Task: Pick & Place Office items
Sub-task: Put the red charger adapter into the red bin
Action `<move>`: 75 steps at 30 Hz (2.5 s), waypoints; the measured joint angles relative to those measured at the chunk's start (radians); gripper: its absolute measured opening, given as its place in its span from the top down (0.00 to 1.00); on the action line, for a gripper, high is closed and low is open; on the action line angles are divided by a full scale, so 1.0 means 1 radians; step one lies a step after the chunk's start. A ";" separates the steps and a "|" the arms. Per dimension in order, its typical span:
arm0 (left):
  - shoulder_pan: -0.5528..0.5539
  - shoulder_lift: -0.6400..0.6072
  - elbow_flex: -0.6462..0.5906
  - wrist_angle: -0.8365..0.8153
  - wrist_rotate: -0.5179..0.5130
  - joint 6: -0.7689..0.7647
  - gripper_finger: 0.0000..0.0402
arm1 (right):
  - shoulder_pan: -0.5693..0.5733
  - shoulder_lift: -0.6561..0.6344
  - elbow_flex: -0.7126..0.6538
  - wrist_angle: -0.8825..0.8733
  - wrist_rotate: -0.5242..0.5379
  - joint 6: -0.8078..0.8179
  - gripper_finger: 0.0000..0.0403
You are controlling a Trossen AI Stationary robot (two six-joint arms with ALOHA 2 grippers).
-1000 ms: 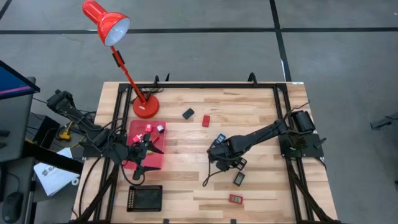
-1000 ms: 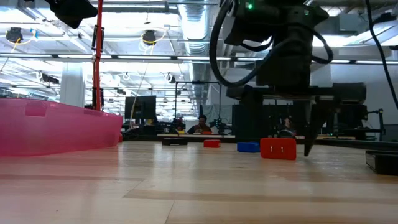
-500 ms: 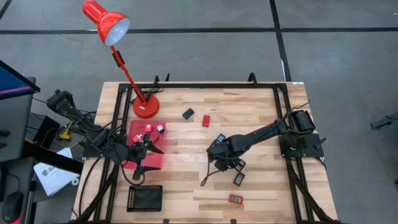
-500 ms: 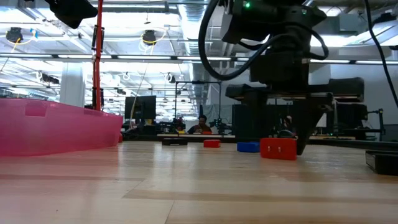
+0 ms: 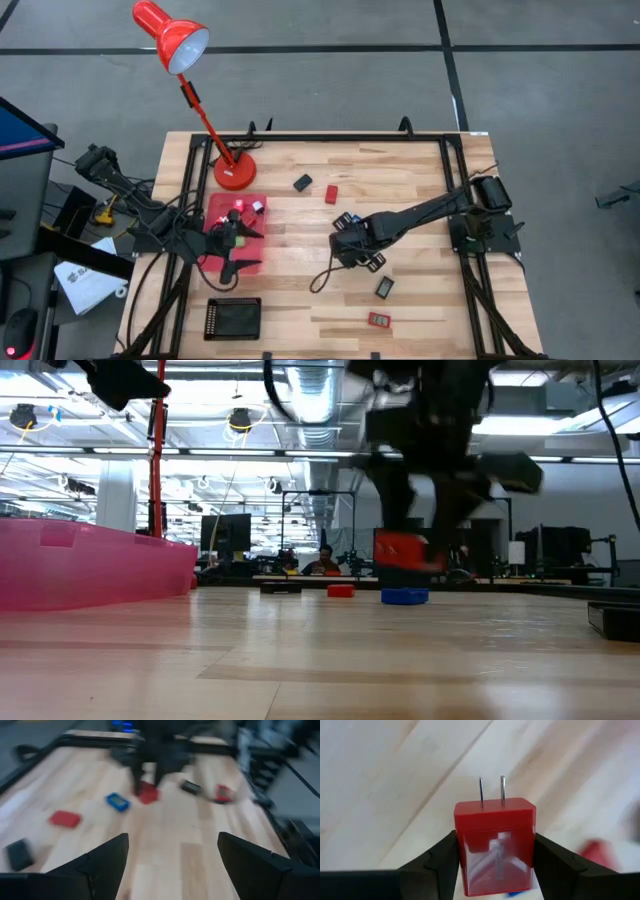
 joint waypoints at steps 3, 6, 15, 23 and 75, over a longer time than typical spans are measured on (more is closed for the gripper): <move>0.045 0.005 0.000 0.003 -0.082 -0.125 0.24 | 0.038 -0.020 0.032 0.014 0.156 -0.008 0.51; 0.109 0.011 0.000 0.018 -0.105 -0.172 0.24 | 0.076 -0.025 0.058 0.026 0.349 -0.010 0.51; 0.192 0.151 0.000 0.290 -0.045 0.015 0.26 | 0.131 -0.026 0.068 0.198 0.688 -0.007 0.51; 0.192 0.314 0.000 0.583 -0.176 0.254 0.31 | 0.149 -0.025 0.068 0.355 0.835 -0.079 0.51; 0.306 0.551 0.001 1.047 -0.166 0.134 0.55 | 0.115 -0.023 0.066 0.782 0.763 -0.542 0.51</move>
